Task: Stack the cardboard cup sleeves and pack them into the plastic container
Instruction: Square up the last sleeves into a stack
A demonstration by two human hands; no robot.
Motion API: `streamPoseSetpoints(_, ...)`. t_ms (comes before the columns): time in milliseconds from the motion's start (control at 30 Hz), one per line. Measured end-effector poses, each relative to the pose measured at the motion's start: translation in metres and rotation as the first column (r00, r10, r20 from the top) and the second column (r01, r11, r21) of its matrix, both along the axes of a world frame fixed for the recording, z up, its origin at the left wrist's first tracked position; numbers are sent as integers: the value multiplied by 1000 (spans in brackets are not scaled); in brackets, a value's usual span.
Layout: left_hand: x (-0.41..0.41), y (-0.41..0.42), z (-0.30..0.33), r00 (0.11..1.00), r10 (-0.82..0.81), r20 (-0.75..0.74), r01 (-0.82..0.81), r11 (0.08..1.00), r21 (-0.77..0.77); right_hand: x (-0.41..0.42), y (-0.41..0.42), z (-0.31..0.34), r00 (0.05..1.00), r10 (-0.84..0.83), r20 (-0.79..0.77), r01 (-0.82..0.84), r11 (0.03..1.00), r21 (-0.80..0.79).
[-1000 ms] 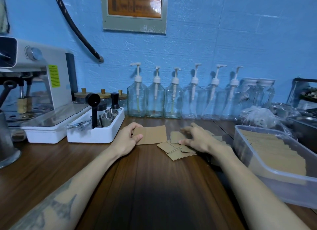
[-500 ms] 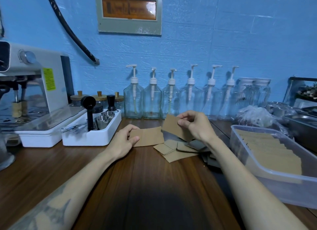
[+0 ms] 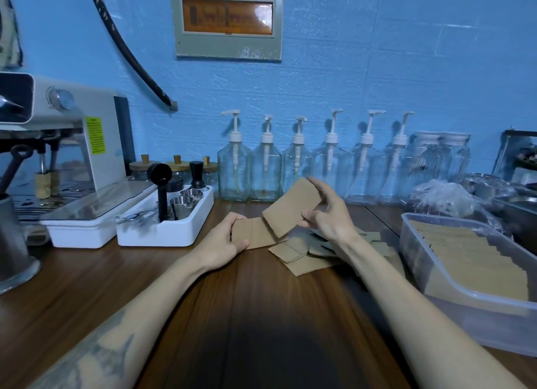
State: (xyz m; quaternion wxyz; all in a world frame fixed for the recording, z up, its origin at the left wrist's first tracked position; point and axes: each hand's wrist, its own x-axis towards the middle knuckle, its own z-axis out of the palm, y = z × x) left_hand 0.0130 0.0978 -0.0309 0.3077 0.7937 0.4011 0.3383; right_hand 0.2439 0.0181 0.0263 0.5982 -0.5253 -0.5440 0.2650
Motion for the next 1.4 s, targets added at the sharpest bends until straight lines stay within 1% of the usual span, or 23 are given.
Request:
streamPoseSetpoints(67,1,-3,1,999,-28,15,29,999,-44,-9,5,-6,998,-28,-62,26,999,-27)
streamPoseSetpoints(133,2,-6,2,999,-36,14,37,998,-53,-14,11,-14,996,-85,-41,82,994,-78)
streamPoseSetpoints(167,2,-7,3,999,-34,10,34,998,-49,-15,14,-18,993,-119,3,119,988,-99)
streamPoseSetpoints(200,3,-8,3,1000,-31,5,31,999,-44,-16,16,-21,983,-158,89,167,980,-107)
streamPoseSetpoints(233,3,-9,3,1000,-27,-2,27,999,-35,-16,18,-24,959,-187,211,212,972,-105)
streamPoseSetpoints(300,4,-9,3,1000,-11,-23,11,1000,6,-17,18,-29,884,-187,429,257,960,-111)
streamPoseSetpoints(400,4,-6,2,1000,8,-30,-5,997,80,-18,15,-32,783,-120,611,269,950,-159)
streamPoseSetpoints(467,3,-4,2,1000,12,-21,-10,994,109,-18,15,-34,679,-113,725,279,954,-113)
streamPoseSetpoints(600,1,-3,1,1000,-3,0,3,989,148,-19,14,-34,537,-75,840,165,986,-18)
streamPoseSetpoints(667,1,-2,0,1000,-15,12,13,986,168,-20,15,-36,436,-65,897,146,989,1)
streamPoseSetpoints(700,1,-2,0,1000,-13,15,10,985,174,-21,15,-37,401,-57,914,145,989,-2)
streamPoseSetpoints(733,1,-1,-1,1000,-6,15,4,984,177,-21,15,-37,386,-48,921,141,990,-8)
streamPoseSetpoints(867,1,0,-2,1000,19,10,-20,984,177,-20,14,-35,394,-27,919,105,994,-16)
streamPoseSetpoints(933,1,0,-2,999,33,17,-36,985,168,-14,13,-30,416,-12,909,78,997,-22)
streamPoseSetpoints(1033,-2,1,-1,997,71,30,-74,987,143,-1,9,-25,513,9,858,76,996,-56)
streamPoseSetpoints(1133,-5,3,0,995,89,32,-93,988,126,16,8,-24,589,55,806,109,983,-146)
streamPoseSetpoints(1267,-8,4,1,995,91,29,-94,990,107,24,4,-23,605,163,780,93,958,-272)
streamPoseSetpoints(1400,-8,4,1,996,88,13,-89,991,104,21,1,-19,610,224,760,69,941,-332)
